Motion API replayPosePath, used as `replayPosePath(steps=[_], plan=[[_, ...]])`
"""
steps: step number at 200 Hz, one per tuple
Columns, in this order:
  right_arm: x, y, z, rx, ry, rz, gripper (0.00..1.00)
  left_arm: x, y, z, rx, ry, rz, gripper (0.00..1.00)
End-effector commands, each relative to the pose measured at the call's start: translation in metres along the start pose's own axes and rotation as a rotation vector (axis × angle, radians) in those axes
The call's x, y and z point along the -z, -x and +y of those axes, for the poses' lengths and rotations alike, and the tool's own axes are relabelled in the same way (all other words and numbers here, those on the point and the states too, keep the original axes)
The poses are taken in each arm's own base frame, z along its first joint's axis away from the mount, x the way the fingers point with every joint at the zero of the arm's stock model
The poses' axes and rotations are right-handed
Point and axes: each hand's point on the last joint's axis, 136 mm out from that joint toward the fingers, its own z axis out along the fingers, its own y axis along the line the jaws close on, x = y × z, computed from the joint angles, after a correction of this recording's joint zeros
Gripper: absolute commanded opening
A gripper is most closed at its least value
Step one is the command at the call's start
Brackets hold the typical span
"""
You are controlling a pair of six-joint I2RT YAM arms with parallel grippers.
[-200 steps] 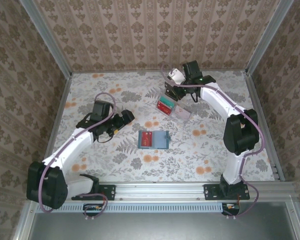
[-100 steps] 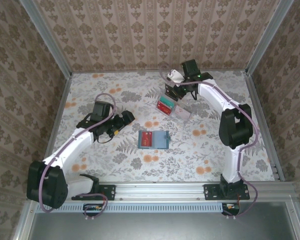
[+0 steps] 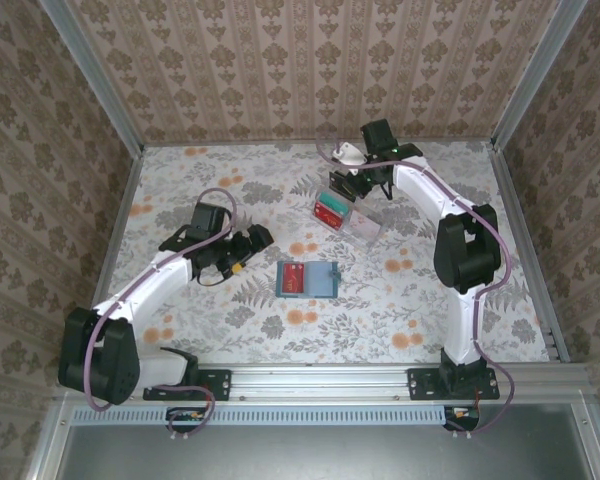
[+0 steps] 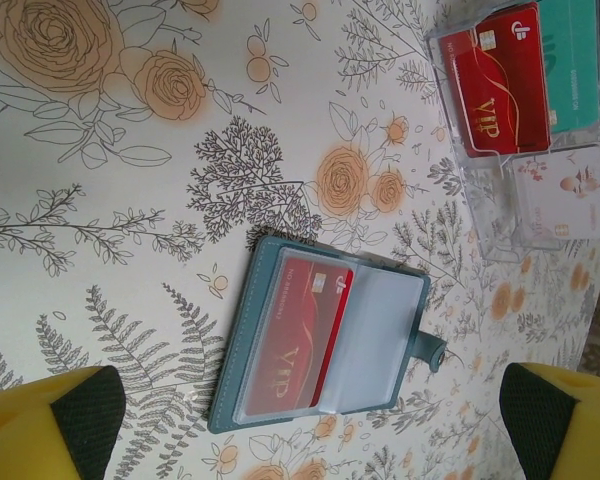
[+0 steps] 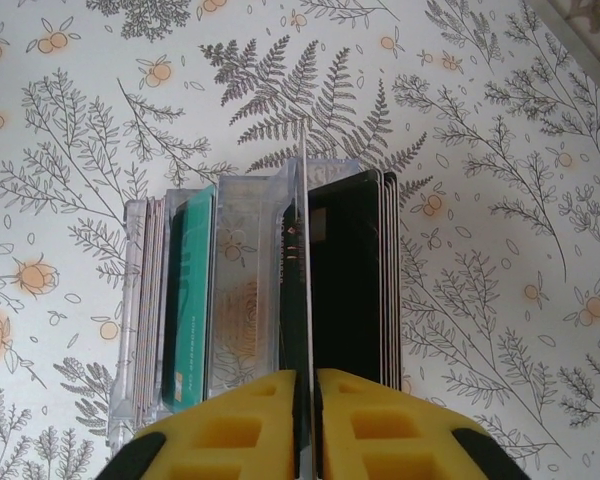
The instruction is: Take the credit cards out of the card holder
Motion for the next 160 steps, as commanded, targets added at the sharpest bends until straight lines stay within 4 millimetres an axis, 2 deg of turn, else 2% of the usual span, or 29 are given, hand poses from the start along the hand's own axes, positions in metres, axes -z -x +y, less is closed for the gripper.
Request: replayPosePath(steps=[1, 26, 51, 74, 99, 130, 146, 160], plan=[[0.008, 0.000, 0.001, 0.011, 0.012, -0.008, 0.23, 0.003, 0.005, -0.009, -0.005, -0.026, -0.004, 1.00], [0.019, 0.002, -0.004, -0.011, -0.006, -0.027, 0.29, 0.004, 0.006, -0.011, -0.005, -0.030, -0.006, 1.00], [0.042, 0.014, -0.003, -0.046, -0.008, -0.085, 0.32, 0.005, 0.007, -0.014, -0.011, -0.035, -0.009, 1.00], [0.067, 0.023, -0.001, -0.106, -0.028, -0.138, 0.43, 0.006, 0.008, -0.013, -0.028, -0.027, -0.014, 1.00], [0.090, 0.023, 0.004, -0.253, -0.049, -0.171, 0.56, 0.007, 0.007, -0.008, -0.046, 0.000, -0.015, 1.00], [0.112, 0.021, 0.019, -0.574, -0.018, -0.255, 0.60, 0.005, 0.004, 0.000, -0.059, 0.033, -0.010, 1.00], [0.113, 0.017, 0.042, -0.697, 0.066, -0.266, 0.64, 0.004, 0.004, 0.007, -0.062, 0.061, -0.014, 1.00], [0.112, 0.012, 0.067, -0.737, 0.105, -0.248, 0.66, 0.004, 0.004, 0.014, -0.062, 0.085, -0.017, 1.00]])
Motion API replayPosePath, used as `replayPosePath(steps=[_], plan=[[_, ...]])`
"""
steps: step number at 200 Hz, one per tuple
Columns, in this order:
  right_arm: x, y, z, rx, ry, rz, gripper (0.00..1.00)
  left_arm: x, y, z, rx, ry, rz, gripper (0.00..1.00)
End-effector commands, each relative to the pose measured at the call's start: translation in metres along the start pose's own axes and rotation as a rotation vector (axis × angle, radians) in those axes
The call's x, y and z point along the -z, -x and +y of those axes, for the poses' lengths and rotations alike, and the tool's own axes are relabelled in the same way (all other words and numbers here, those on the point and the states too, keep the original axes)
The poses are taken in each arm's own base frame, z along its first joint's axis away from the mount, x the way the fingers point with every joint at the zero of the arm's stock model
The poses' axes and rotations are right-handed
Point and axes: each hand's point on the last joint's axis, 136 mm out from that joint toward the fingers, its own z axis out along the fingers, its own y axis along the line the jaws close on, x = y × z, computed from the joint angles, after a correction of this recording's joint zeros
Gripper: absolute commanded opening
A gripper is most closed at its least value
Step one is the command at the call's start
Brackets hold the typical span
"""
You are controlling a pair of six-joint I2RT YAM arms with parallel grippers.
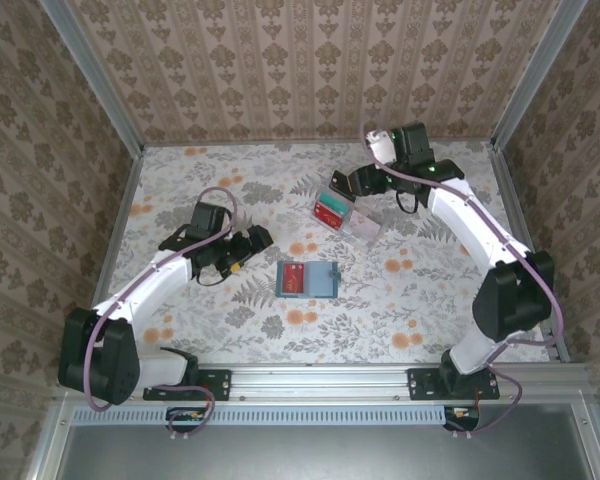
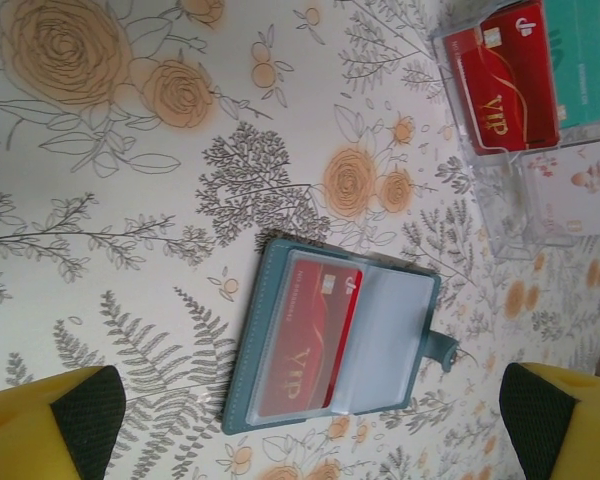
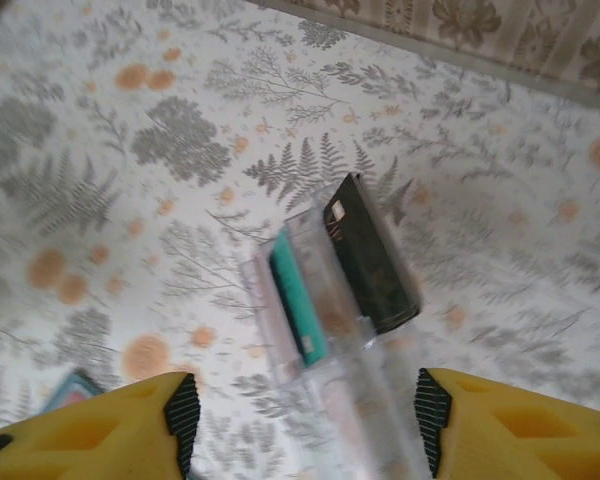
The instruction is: Take the credit cards out of the card holder
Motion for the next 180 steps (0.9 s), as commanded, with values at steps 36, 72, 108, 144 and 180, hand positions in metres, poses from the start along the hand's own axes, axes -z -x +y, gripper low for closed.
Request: replayPosePath(steps=[36, 72, 108, 144, 180], plan=[[-0.005, -0.068, 0.080, -0.331, 0.110, 0.138, 0.66, 0.002, 0.001, 0.027, -0.010, 0.095, -0.013, 1.00], [-0.030, -0.122, 0.128, -0.457, 0.176, 0.282, 0.64, 0.009, 0.001, 0.037, -0.020, 0.124, -0.028, 1.00], [-0.050, -0.162, 0.165, -0.601, 0.199, 0.376, 0.59, 0.011, -0.006, 0.047, -0.036, 0.175, -0.009, 1.00], [-0.078, -0.191, 0.177, -0.663, 0.151, 0.452, 0.50, 0.007, -0.010, 0.046, -0.059, 0.197, 0.002, 1.00], [-0.099, -0.208, 0.176, -0.675, 0.113, 0.502, 0.37, -0.002, -0.016, 0.032, -0.091, 0.190, 0.030, 0.90]])
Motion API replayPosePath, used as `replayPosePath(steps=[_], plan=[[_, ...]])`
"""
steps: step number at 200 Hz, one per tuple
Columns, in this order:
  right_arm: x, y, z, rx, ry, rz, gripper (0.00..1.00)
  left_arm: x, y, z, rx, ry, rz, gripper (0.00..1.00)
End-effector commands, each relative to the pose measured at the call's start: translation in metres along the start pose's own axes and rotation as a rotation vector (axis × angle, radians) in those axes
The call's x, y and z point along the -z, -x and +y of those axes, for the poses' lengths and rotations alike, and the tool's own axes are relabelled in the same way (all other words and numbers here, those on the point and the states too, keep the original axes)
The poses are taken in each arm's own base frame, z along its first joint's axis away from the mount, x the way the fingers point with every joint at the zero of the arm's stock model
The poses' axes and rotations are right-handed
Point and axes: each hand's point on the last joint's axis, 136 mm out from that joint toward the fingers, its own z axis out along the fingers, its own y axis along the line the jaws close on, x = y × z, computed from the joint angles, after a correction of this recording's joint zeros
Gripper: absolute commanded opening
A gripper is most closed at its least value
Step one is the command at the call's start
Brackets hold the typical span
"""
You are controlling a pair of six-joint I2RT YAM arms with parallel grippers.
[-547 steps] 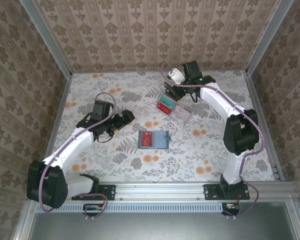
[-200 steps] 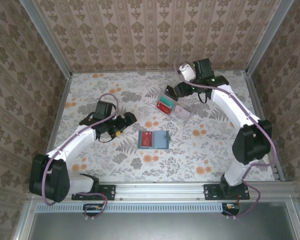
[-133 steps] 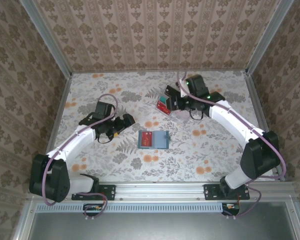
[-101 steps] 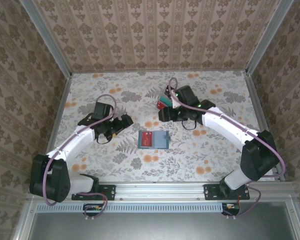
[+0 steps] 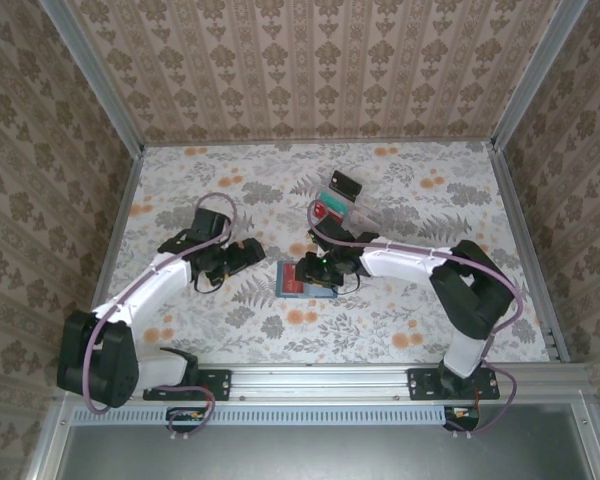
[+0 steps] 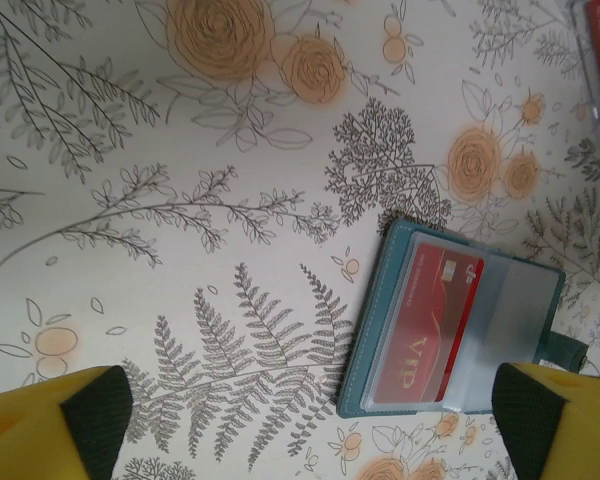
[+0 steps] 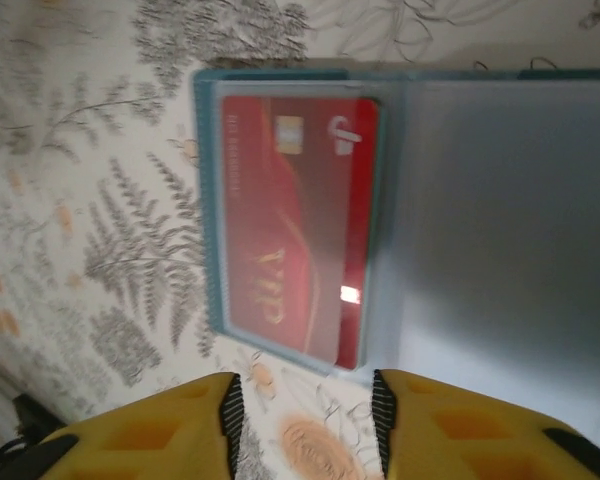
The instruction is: Take the credit cards out of the card holder
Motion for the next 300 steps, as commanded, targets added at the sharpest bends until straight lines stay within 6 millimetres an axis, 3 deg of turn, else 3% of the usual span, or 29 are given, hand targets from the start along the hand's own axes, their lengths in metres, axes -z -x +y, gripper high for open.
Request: replayPosePath(steps=[1, 15, 27, 39, 74, 125, 223, 300], plan=[[-0.010, 0.008, 0.005, -0.057, 0.001, -0.013, 0.37, -0.003, -0.005, -0.008, -0.040, 0.018, 0.023, 0.89], [-0.016, 0.009, 0.000, -0.054, -0.016, -0.016, 0.34, -0.006, -0.007, -0.016, -0.055, 0.010, 0.032, 0.84], [-0.020, 0.009, -0.003, -0.047, -0.020, -0.008, 0.30, -0.011, -0.012, -0.029, -0.084, -0.019, 0.052, 0.70], [-0.022, 0.009, -0.005, -0.047, -0.015, -0.006, 0.28, -0.017, -0.016, -0.038, -0.097, -0.038, 0.068, 0.63], [-0.025, 0.013, -0.015, -0.059, 0.012, -0.014, 0.23, -0.037, -0.025, -0.050, -0.108, -0.054, 0.115, 0.45], [-0.030, 0.013, -0.023, -0.053, 0.013, -0.002, 0.21, -0.063, -0.033, -0.060, -0.116, -0.070, 0.180, 0.29], [-0.034, 0.013, -0.024, -0.052, 0.037, 0.013, 0.19, -0.083, -0.043, -0.052, -0.101, -0.046, 0.241, 0.14], [-0.036, 0.014, -0.027, -0.058, 0.021, 0.018, 0.19, -0.092, -0.053, -0.037, -0.068, 0.017, 0.284, 0.13]])
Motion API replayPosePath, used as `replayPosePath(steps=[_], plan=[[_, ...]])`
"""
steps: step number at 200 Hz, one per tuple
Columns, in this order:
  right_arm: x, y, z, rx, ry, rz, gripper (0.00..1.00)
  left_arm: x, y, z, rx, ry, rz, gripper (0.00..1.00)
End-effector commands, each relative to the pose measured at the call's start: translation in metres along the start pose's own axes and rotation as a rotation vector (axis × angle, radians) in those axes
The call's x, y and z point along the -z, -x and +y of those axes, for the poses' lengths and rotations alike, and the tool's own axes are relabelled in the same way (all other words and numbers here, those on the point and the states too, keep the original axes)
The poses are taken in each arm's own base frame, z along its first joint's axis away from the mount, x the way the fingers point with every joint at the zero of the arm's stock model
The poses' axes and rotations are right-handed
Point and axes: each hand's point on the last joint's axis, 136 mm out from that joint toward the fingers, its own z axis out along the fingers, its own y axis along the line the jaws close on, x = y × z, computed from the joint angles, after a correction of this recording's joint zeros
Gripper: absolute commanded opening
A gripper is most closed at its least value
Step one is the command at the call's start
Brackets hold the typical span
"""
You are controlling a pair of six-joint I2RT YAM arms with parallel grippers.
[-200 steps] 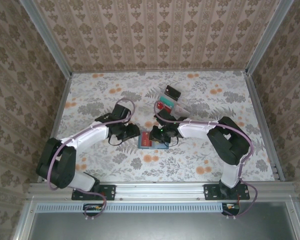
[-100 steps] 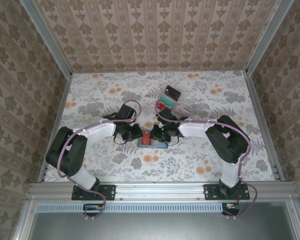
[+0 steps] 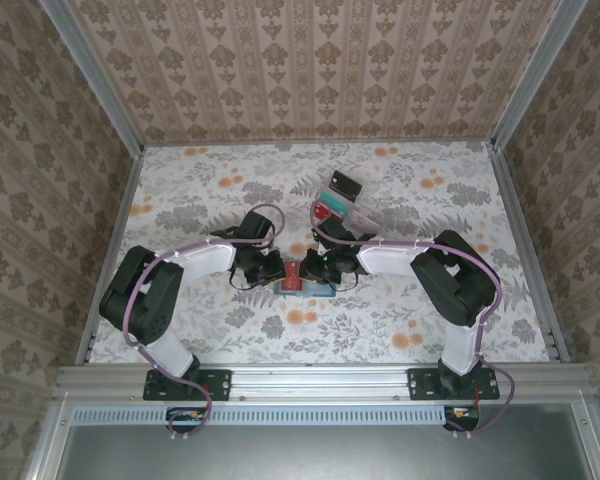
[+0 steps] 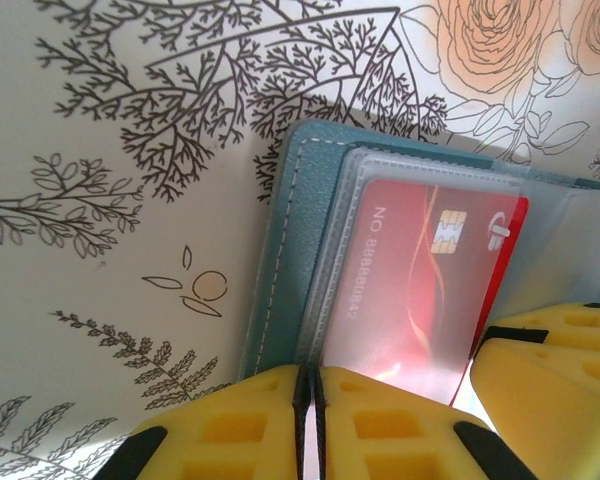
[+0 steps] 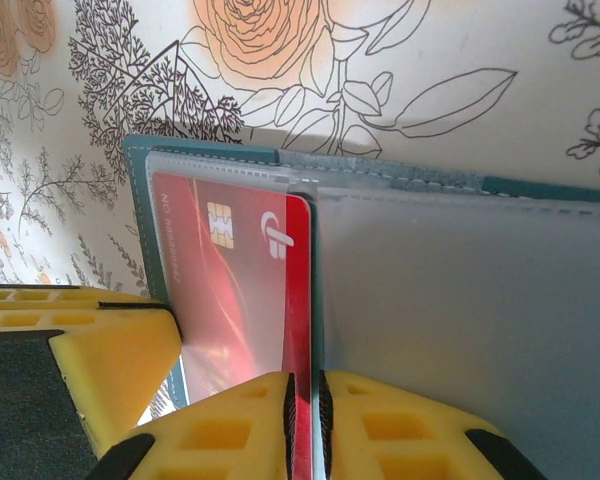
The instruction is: Take the credit cards out of the card holder
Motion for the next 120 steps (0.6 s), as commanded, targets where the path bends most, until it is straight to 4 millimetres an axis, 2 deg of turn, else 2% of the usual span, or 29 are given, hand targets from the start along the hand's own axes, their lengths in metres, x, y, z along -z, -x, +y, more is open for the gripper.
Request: replayPosePath(steps=[1, 78, 120], plan=[[-0.008, -0.006, -0.017, -0.016, -0.042, 0.032, 0.19, -0.005, -0.004, 0.002, 0.019, 0.027, 0.028, 0.13], [-0.017, -0.012, -0.010, -0.007, 0.011, 0.081, 0.19, -0.009, -0.007, 0.007, 0.029, 0.039, 0.041, 0.12], [-0.013, -0.011, 0.004, 0.028, 0.093, 0.083, 0.17, -0.009, -0.007, 0.005, 0.027, 0.031, 0.042, 0.11]])
